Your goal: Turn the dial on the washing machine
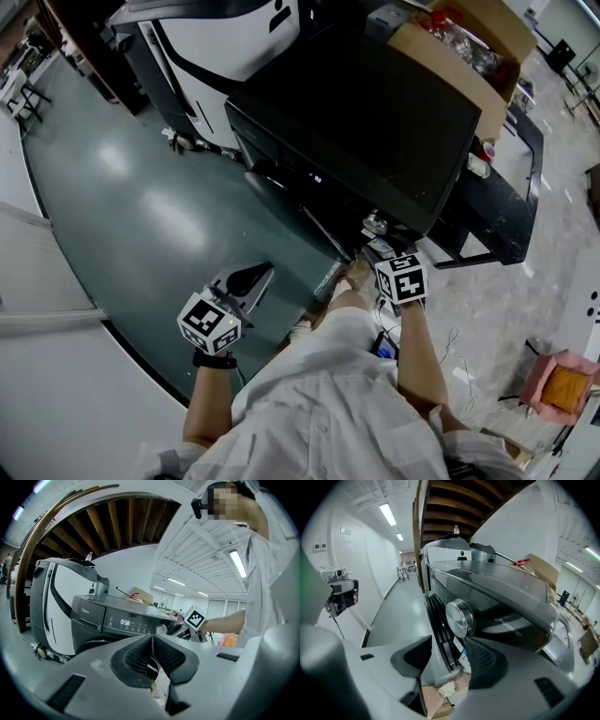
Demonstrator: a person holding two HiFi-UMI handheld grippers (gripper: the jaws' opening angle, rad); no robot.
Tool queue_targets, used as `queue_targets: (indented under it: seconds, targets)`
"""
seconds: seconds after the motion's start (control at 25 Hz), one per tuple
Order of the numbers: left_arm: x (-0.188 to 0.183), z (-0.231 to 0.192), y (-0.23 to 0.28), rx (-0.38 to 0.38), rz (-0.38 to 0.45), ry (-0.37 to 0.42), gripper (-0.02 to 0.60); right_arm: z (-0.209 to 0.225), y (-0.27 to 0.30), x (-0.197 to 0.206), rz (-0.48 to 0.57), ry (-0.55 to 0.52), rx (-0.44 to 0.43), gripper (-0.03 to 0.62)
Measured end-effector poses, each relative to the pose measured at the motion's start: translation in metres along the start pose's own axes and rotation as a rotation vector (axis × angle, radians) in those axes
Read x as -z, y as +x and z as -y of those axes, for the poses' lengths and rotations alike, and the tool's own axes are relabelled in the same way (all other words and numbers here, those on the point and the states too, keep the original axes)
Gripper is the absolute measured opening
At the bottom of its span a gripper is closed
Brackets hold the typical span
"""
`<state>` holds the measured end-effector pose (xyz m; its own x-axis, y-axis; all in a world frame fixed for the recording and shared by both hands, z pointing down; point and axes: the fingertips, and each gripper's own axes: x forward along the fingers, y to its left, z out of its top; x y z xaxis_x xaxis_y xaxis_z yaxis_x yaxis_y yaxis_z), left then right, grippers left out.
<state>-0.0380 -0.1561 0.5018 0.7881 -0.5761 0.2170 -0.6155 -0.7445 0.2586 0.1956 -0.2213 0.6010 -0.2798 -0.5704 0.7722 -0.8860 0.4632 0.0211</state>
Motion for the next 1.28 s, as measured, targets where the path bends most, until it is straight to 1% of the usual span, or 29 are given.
queue_targets:
  seconds: [0.12, 0.32, 0.64, 0.84, 0.92, 1.0, 1.08, 1.2, 1.28]
  targets:
    - [0.001, 0.000, -0.001, -0.001, -0.003, -0.001, 0.017, 0.000, 0.000, -0.001, 0.012, 0.023, -0.002, 0.233]
    - [0.005, 0.001, -0.003, -0.010, -0.004, -0.006, 0.017, 0.000, 0.003, 0.002, 0.011, 0.031, -0.012, 0.235]
    - [0.006, 0.001, -0.004, -0.022, -0.006, -0.011, 0.017, -0.006, 0.017, 0.006, -0.018, 0.021, -0.044, 0.241]
    - [0.003, 0.002, -0.004, -0.028, 0.000, -0.010, 0.017, -0.007, 0.013, 0.006, -0.015, 0.027, -0.047, 0.235]
    - [0.002, 0.001, -0.004, -0.029, 0.003, -0.008, 0.017, -0.014, 0.006, 0.006, -0.010, 0.015, -0.068, 0.225]
    - [-0.001, 0.001, -0.003, -0.029, 0.009, -0.004, 0.017, -0.029, -0.005, -0.001, 0.016, -0.024, -0.102, 0.221]
    - [-0.003, 0.000, -0.003, -0.028, 0.014, 0.000, 0.017, -0.043, -0.019, -0.019, 0.086, -0.077, -0.122, 0.215]
    - [-0.006, 0.003, 0.001, -0.017, 0.017, 0.007, 0.017, -0.048, -0.033, -0.052, 0.196, -0.152, -0.099, 0.212]
    - [-0.006, 0.008, 0.003, -0.005, 0.016, 0.012, 0.017, -0.044, -0.030, -0.065, 0.213, -0.194, -0.066, 0.212]
